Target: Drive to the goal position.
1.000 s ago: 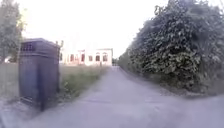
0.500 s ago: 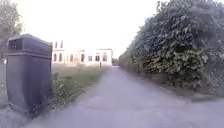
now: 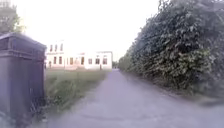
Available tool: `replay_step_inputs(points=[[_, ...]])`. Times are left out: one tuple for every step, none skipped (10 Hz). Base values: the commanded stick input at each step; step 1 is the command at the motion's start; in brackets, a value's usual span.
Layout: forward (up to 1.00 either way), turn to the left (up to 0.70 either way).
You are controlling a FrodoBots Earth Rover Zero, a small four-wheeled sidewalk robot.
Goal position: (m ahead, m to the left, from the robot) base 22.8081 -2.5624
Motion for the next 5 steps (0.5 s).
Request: replay_step_inputs(points=[[0.5,0.0],[0.5,0.0],[0.5,0.0],[0.5,0.0],[0.5,0.0]])
